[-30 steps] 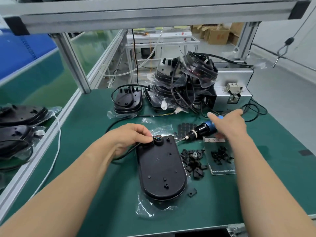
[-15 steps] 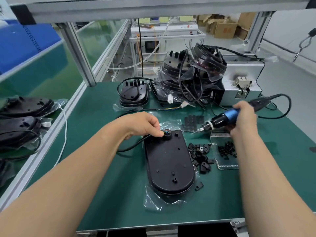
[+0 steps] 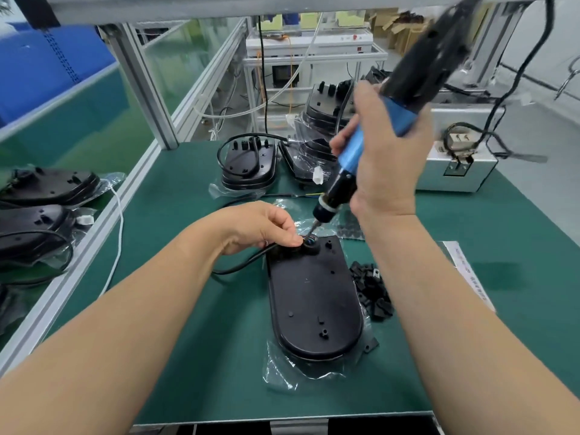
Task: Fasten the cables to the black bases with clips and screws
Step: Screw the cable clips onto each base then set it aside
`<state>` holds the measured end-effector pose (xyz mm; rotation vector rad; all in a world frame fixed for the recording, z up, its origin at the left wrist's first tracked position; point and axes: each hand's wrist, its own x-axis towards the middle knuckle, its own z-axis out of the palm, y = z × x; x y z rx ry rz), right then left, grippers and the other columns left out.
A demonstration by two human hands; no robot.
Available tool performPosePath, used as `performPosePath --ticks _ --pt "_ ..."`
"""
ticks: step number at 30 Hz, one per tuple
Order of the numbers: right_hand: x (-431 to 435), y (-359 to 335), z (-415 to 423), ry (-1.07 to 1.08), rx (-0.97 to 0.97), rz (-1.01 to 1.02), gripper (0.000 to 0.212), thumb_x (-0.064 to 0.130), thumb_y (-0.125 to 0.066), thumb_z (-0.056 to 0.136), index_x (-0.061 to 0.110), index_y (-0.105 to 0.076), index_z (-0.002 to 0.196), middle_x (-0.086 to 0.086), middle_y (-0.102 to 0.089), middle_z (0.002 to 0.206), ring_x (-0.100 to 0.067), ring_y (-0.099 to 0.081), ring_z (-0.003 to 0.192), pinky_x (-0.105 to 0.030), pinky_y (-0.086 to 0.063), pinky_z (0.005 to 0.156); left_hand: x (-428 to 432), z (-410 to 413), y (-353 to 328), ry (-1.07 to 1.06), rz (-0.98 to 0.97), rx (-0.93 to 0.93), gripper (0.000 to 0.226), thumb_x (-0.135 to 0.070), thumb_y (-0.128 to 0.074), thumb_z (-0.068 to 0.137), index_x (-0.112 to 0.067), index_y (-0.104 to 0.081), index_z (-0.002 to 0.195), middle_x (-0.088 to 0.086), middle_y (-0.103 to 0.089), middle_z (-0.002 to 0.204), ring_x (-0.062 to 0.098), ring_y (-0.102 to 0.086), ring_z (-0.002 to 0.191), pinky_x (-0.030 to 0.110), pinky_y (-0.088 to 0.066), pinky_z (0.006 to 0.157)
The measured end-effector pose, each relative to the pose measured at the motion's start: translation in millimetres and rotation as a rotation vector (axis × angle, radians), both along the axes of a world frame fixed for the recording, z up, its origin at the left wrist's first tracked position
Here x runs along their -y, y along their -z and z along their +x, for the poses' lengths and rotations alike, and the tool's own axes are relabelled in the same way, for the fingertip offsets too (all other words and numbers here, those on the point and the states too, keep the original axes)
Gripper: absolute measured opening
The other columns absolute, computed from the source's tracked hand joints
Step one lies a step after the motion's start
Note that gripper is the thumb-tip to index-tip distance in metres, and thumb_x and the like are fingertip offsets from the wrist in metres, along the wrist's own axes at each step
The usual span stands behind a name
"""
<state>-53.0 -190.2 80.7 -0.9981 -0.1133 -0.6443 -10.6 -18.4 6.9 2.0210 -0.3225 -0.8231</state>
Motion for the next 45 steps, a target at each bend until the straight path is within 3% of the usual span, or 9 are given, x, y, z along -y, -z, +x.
performPosePath --ticks 6,18,26,38,41,45 --pt "-23 6 -1 0.078 0.089 -0.156 0.022 0.006 -0.07 0.087 -0.003 -0.054 0.1 -0.01 -0.057 0.07 -0.026 -0.054 0.045 -0.031 -0.048 0.049 1 -1 1 0.013 -0.02 -0.02 0.014 -0.011 -0.07 0.084 -0.019 -0.062 0.075 -0.012 -0.063 0.072 0.01 -0.039 0.074 0.025 -0.028 0.064" --pt "-20 1 -4 0.049 0.114 -0.116 0.016 0.003 -0.066 0.088 -0.003 -0.054 0.097 -0.012 -0.055 0.068 -0.026 -0.051 0.042 -0.028 -0.045 0.047 -3 1 -7 0.102 -0.028 -0.057 0.012 0.003 -0.06 0.088 -0.009 -0.061 0.088 -0.001 -0.055 0.079 0.007 -0.044 0.07 0.02 -0.034 0.066" --pt "-23 11 -6 0.01 0.105 -0.157 0.025 0.005 -0.066 0.088 -0.012 -0.052 0.098 -0.013 -0.053 0.065 -0.026 -0.053 0.042 -0.032 -0.046 0.049 -2 0 -8 0.113 -0.019 -0.063 0.018 0.002 -0.059 0.09 -0.013 -0.061 0.082 -0.004 -0.056 0.076 0.011 -0.042 0.075 0.022 -0.033 0.068" --pt "-26 12 -3 -0.018 0.117 -0.178 0.024 0.006 -0.066 0.089 -0.012 -0.053 0.099 -0.009 -0.055 0.061 -0.025 -0.055 0.043 -0.033 -0.047 0.049 2 0 -9 0.047 0.007 -0.092 0.025 0.003 -0.06 0.09 -0.016 -0.061 0.074 -0.004 -0.058 0.078 0.011 -0.047 0.082 0.024 -0.037 0.077" --pt "-26 12 -2 -0.045 0.13 -0.222 0.024 0.007 -0.067 0.089 -0.011 -0.053 0.097 -0.009 -0.056 0.063 -0.027 -0.056 0.043 -0.034 -0.047 0.05 1 0 -6 0.024 -0.002 -0.086 0.028 0.004 -0.06 0.089 -0.018 -0.062 0.071 -0.002 -0.059 0.081 0.016 -0.047 0.089 0.029 -0.036 0.086" --pt "-30 16 -4 -0.094 0.147 -0.329 0.025 0.005 -0.069 0.087 -0.013 -0.053 0.093 -0.012 -0.058 0.066 -0.031 -0.057 0.044 -0.034 -0.047 0.049 0 -1 -4 0.004 -0.013 -0.065 0.016 0.004 -0.061 0.088 -0.011 -0.063 0.085 0.002 -0.058 0.086 0.02 -0.046 0.095 0.034 -0.034 0.091"
